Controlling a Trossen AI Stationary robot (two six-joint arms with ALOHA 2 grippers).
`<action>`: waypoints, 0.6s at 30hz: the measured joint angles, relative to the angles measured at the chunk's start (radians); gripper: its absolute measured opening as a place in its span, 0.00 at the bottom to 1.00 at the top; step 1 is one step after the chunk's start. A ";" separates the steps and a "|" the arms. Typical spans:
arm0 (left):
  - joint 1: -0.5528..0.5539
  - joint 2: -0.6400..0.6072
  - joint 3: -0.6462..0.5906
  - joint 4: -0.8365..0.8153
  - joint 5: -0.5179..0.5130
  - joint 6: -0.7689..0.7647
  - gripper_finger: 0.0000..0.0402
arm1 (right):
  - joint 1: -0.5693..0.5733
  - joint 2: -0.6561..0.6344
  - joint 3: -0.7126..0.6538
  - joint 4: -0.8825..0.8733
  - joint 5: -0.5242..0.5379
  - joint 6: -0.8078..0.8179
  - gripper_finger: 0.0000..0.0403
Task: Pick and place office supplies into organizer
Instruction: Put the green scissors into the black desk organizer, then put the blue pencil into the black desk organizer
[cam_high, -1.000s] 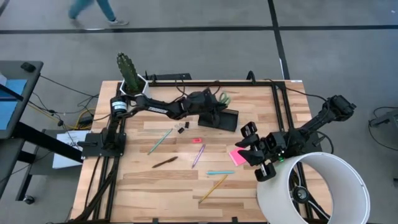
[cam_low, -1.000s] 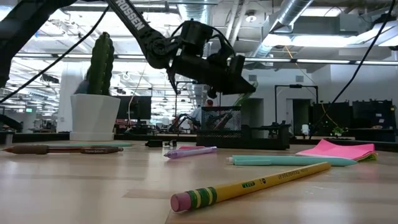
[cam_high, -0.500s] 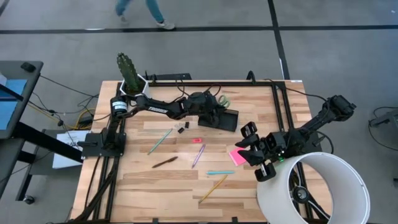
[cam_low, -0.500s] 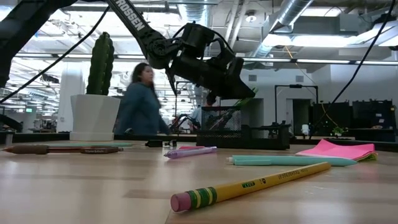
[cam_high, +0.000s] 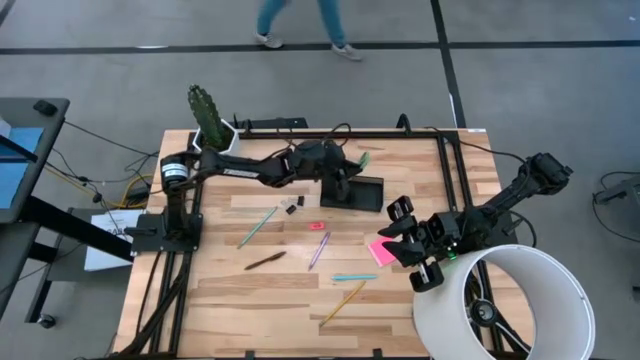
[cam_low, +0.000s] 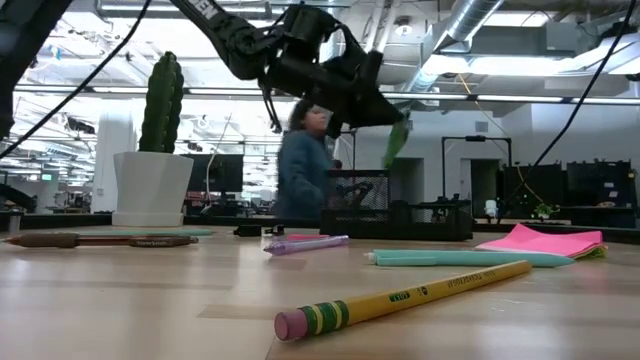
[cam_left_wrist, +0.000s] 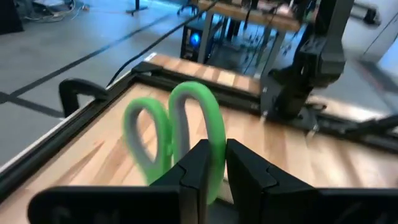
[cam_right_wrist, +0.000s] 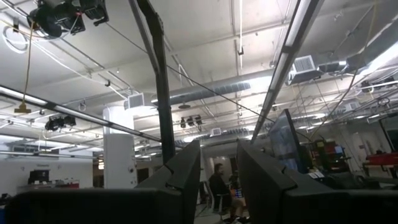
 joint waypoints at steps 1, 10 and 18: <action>0.000 -0.007 0.000 -0.042 0.000 0.016 0.11 | 0.000 0.000 0.000 0.000 0.000 0.000 0.24; -0.015 -0.014 -0.001 -0.322 -0.038 0.065 0.11 | 0.000 0.000 0.000 0.000 0.000 0.000 0.24; -0.025 -0.132 -0.002 -0.429 0.014 -0.009 0.11 | 0.000 0.000 0.000 -0.001 0.000 0.000 0.24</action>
